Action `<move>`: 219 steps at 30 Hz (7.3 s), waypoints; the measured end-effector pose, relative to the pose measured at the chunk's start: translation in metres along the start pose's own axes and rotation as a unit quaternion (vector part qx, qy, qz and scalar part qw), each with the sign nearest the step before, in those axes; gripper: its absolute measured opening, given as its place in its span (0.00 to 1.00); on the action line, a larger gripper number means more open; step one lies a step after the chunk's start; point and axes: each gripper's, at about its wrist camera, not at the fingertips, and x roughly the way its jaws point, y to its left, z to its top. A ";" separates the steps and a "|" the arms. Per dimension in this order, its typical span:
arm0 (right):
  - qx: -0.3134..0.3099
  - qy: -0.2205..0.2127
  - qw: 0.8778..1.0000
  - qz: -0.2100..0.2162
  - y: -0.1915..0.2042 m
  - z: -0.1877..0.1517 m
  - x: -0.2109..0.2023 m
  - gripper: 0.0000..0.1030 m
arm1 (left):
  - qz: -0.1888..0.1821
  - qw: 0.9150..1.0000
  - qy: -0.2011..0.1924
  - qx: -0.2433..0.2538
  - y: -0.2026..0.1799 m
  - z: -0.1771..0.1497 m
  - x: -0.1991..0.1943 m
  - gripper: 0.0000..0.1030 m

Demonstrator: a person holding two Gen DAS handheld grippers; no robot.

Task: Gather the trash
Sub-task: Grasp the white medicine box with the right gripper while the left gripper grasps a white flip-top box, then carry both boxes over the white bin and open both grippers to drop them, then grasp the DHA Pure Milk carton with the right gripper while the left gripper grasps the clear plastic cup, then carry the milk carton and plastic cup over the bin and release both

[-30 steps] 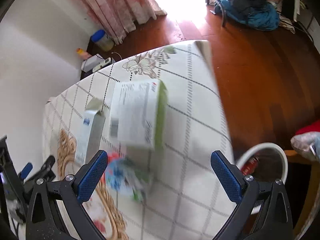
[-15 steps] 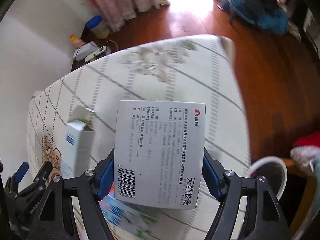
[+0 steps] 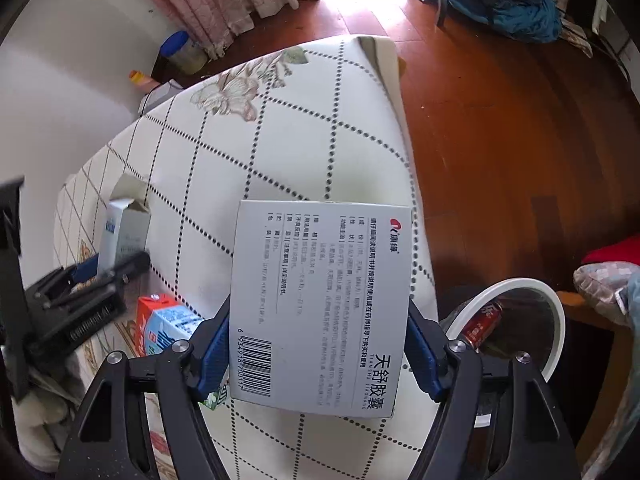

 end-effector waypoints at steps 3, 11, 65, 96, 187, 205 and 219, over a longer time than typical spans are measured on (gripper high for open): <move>-0.012 -0.001 1.000 -0.010 0.009 -0.002 0.004 0.74 | 0.009 1.000 0.000 -0.005 0.003 -0.005 -0.003 0.31; -0.026 -0.024 0.999 -0.013 0.018 -0.016 -0.009 0.73 | 0.021 0.998 -0.042 -0.040 0.016 -0.034 -0.033 0.31; 0.186 -0.035 0.982 0.012 -0.357 -0.187 -0.023 0.79 | -0.165 0.979 0.093 0.075 -0.331 -0.079 0.011 1.00; 0.133 -0.078 0.985 -0.081 -0.297 -0.251 -0.124 1.00 | -0.045 0.992 -0.078 0.085 -0.292 -0.168 -0.107 1.00; -0.071 -0.124 0.990 -0.007 0.003 -0.135 -0.086 0.54 | -0.015 0.980 -0.156 -0.123 -0.013 -0.168 -0.125 0.37; 0.077 -0.182 0.980 -0.032 -0.223 -0.173 -0.183 0.54 | -0.169 0.976 -0.136 0.015 -0.228 -0.116 -0.154 0.37; 0.169 -0.060 0.983 -0.025 -0.358 -0.190 -0.047 0.54 | -0.231 0.967 0.104 0.041 -0.335 -0.083 0.024 0.42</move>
